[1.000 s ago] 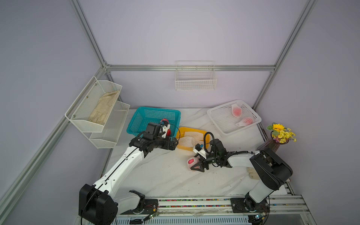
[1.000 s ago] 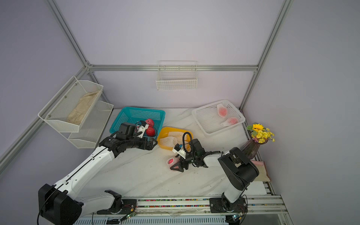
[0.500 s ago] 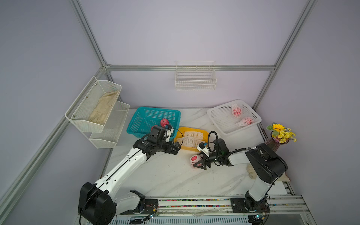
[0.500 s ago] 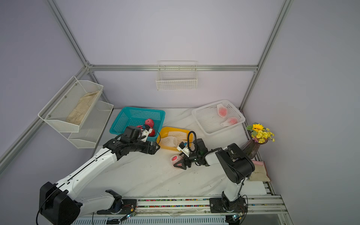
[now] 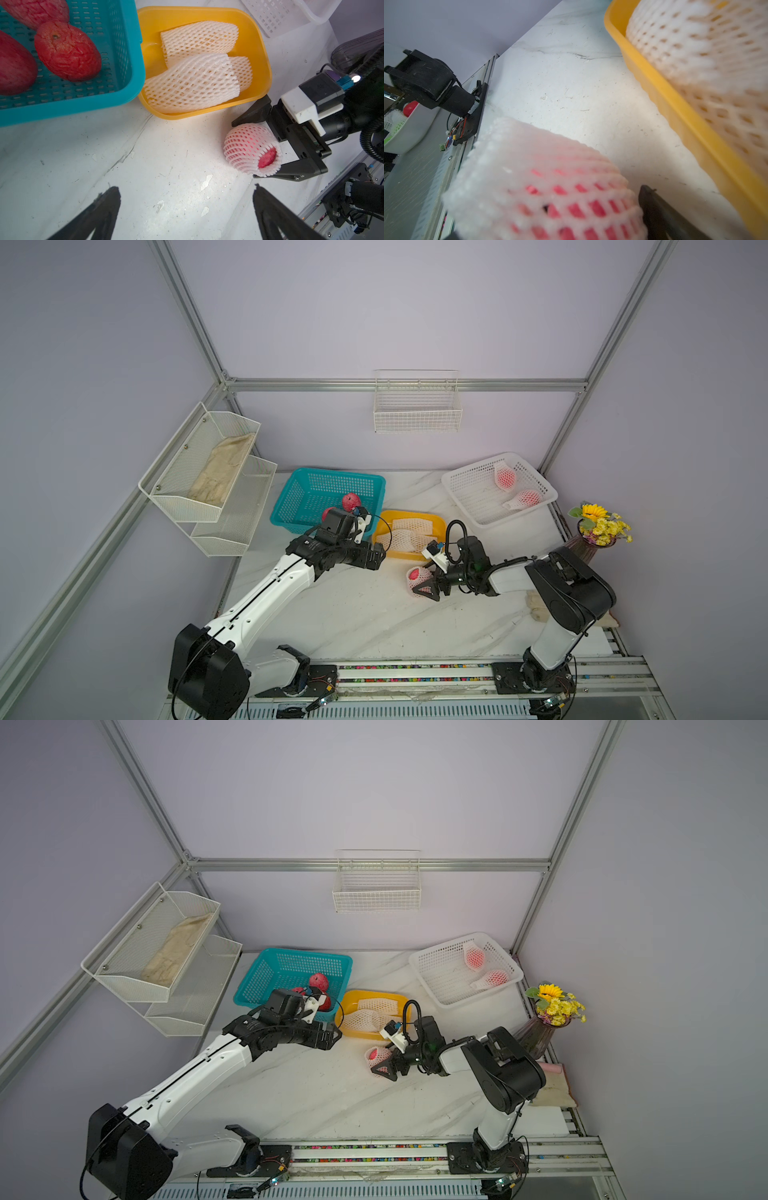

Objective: Remove foam nets from apples
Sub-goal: Place the apple at the center of the board.

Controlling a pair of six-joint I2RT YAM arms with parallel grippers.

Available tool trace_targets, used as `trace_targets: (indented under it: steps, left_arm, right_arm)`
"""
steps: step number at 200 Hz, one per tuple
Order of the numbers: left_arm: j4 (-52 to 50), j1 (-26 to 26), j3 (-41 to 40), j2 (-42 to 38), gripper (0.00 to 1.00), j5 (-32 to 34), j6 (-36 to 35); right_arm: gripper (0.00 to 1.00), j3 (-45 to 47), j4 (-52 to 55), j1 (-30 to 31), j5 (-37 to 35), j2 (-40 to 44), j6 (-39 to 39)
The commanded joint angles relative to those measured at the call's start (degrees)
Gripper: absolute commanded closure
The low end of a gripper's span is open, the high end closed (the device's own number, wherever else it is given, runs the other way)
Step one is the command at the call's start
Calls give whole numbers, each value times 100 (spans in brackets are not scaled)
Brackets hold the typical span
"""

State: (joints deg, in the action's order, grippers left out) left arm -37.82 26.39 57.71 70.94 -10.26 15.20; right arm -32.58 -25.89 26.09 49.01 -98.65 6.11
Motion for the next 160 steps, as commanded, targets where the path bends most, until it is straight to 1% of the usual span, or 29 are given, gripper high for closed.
trace_targets:
  steps: [1, 41, 45, 68, 83, 101, 121, 160]
  left_arm:
    - [126, 22, -128, -40, 0, -7, -191]
    - [121, 24, -138, -58, 0, -70, -272]
    - [121, 23, -138, -56, 0, -80, -428]
    - [118, 24, -120, -53, 0, -116, -548]
    - [122, 26, -111, -15, 0, -126, -601]
    - [126, 27, -86, 28, 0, -161, -643]
    - [136, 31, -81, 64, 0, -194, -676]
    - [167, 33, -107, 35, 0, -247, -712]
  right_arm:
    - [4, 120, -123, -20, -462, 285, -260]
    - [5, 144, 20, -22, -854, 498, -603]
    - [5, 146, 42, -24, -877, 516, -617]
    - [6, 155, 204, -16, -1052, 710, -682]
    - [6, 110, 544, -15, -1243, 906, -606]
    - [7, 146, 604, 2, -1219, 1092, -622]
    - [9, 77, 832, 32, -1244, 1109, -672]
    - [12, 161, 856, 92, -1383, 1148, -817]
